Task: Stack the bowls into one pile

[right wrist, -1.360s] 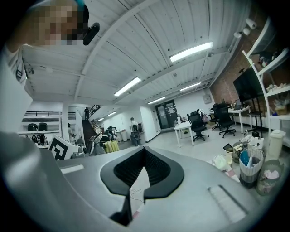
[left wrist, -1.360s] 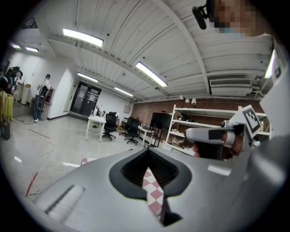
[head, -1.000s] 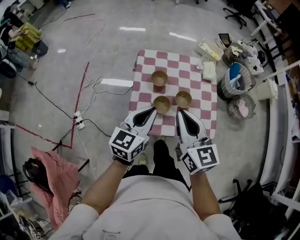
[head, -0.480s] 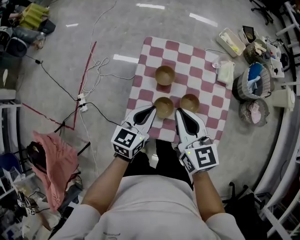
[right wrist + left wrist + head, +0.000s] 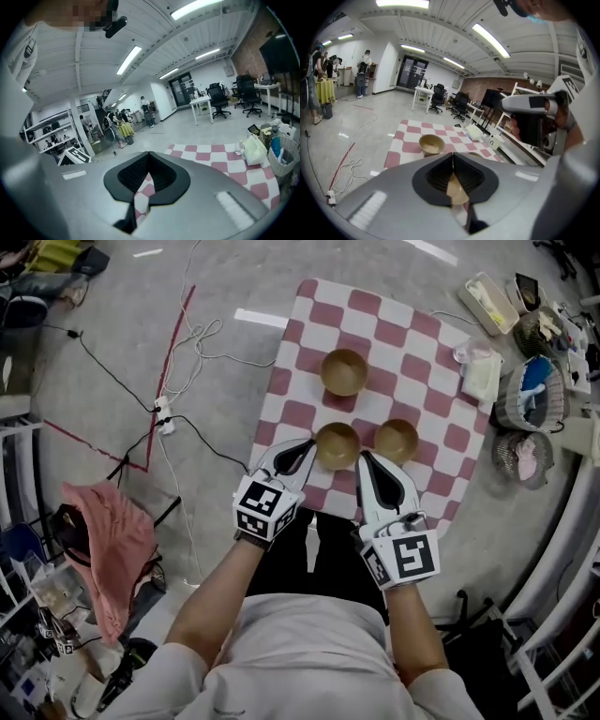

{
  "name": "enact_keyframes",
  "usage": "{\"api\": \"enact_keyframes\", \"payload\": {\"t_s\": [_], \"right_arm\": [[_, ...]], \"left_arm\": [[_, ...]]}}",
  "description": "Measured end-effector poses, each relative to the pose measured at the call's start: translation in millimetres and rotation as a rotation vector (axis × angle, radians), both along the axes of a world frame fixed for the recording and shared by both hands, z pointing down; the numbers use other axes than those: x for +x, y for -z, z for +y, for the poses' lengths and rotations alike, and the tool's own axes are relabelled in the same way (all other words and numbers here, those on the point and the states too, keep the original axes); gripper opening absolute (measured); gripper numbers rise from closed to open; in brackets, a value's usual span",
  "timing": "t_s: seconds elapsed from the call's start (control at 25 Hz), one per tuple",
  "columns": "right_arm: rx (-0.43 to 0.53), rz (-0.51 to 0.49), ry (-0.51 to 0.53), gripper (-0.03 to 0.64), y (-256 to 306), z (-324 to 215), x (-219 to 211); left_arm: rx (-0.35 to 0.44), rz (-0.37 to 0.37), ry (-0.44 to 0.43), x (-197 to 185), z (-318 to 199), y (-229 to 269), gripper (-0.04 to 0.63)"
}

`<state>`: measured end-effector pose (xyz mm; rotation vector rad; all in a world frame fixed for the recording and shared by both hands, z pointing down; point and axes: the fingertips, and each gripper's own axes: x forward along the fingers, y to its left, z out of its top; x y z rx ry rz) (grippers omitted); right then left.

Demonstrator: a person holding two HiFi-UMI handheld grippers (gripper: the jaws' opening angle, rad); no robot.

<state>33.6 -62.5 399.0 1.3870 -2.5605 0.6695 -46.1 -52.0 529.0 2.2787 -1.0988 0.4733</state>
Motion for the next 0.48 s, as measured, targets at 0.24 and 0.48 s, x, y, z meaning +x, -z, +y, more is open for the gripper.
{"api": "enact_keyframes", "payload": {"t_s": [0.24,0.48], "right_arm": [[-0.039,0.025,-0.033,0.009,-29,0,-3],[-0.056,0.037,-0.066,0.009,-49,0,-4]], "left_arm": [[-0.082,0.000,-0.028,0,6,-51,0.008],[-0.135,-0.018,-0.022,-2,7,-89,0.014]]}}
